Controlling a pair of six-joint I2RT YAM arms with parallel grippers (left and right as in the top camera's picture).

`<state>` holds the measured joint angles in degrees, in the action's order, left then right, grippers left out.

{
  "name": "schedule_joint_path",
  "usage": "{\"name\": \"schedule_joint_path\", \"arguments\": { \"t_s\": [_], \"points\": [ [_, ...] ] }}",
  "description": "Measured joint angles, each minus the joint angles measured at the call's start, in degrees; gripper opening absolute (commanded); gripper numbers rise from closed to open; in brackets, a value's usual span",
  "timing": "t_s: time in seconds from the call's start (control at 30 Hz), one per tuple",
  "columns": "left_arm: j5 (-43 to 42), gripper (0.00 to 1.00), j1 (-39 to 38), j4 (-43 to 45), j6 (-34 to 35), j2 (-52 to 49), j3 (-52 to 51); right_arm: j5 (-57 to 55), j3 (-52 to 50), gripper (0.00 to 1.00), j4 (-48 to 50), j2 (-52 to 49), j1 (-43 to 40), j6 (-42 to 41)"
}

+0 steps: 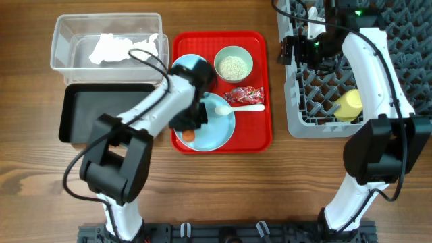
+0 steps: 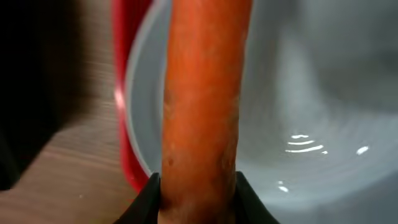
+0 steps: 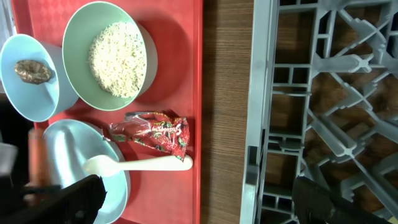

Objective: Sort waste into correct bins and load items into the dishwasher rack
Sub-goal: 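Place the carrot onto the black tray with the left gripper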

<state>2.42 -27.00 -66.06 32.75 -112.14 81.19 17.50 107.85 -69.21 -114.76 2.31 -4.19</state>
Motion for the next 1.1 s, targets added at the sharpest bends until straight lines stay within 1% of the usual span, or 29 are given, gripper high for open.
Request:
{"name": "schedule_joint_path", "arguments": {
  "t_s": [0.07, 0.17, 0.3, 0.4, 0.43, 0.53, 0.63, 0.77, 0.8, 0.83, 0.87, 0.9, 0.97, 1.0, 1.07, 1.1],
  "points": [
    [0.3, 0.04, 1.7, -4.2, -0.2, 0.4, 4.2, 0.0, 0.0, 1.0, 0.0, 0.0, 0.0, 0.0],
    [0.9, 0.04, 4.1, -7.9, -0.4, 2.9, 7.2, 0.0, 0.0, 1.0, 0.0, 0.0, 0.0, 0.0],
    [2.4, 0.04, 8.4, -13.5, -0.6, 7.8, 8.0, 0.0, 0.0, 1.0, 0.0, 0.0, 0.0, 0.0],
    [4.4, 0.06, 12.9, -17.5, -0.5, 9.0, 8.1, 0.0, 0.0, 1.0, 0.2, 0.0, 0.0, 0.0],
    [5.1, 0.06, 14.3, -17.5, -0.6, 9.0, 8.0, 0.0, 0.0, 1.0, 0.3, 0.0, 0.0, 0.0],
    [6.5, 0.04, 18.3, -13.9, -0.4, 9.0, 6.6, 0.0, 0.0, 1.0, 0.8, 0.0, 0.0, 0.0],
    [7.2, 0.04, 21.8, -9.5, 1.2, 9.0, 2.1, -0.2, 0.0, 1.0, 0.9, 0.0, 0.0, 0.0],
    [7.5, 0.04, 25.8, -0.1, 6.0, 9.0, -6.8, -0.3, 0.0, 1.0, 0.9, 0.0, 0.0, 0.0],
    [7.6, 0.05, 26.9, 3.4, 7.6, 9.0, -9.6, -0.4, 0.0, 1.0, 0.9, 0.0, 0.0, 0.0],
    [7.6, 0.08, 27.6, 5.6, 9.2, 9.0, -11.5, -0.5, 0.0, 1.0, 0.9, 0.0, 0.0, 0.0],
    [7.6, 0.14, 28.2, 7.7, 10.8, 9.0, -13.1, -0.6, 0.0, 1.0, 0.9, 0.0, 0.0, 0.0],
    [7.6, 0.25, 28.8, 9.8, 12.8, 9.0, -14.7, -0.6, 0.0, 1.0, 0.9, 0.0, 0.0, 0.0],
    [7.6, 0.43, 29.1, 11.3, 15.2, 9.0, -16.1, -0.7, 0.0, 1.0, 0.9, 0.0, 0.0, 0.0],
    [7.6, 0.49, 29.1, 11.6, 16.0, 9.0, -16.3, -0.7, 0.0, 1.0, 0.9, 0.0, 0.0, 0.0],
    [7.7, 0.54, 29.1, 11.7, 16.6, 9.0, -16.4, -0.7, 0.0, 1.0, 0.9, 0.0, 0.0, 0.0],
    [7.6, 0.56, 29.1, 11.7, 17.2, 9.0, -16.4, -0.7, 0.0, 1.0, 0.9, 0.0, 0.0, 0.0]
  ]
}}
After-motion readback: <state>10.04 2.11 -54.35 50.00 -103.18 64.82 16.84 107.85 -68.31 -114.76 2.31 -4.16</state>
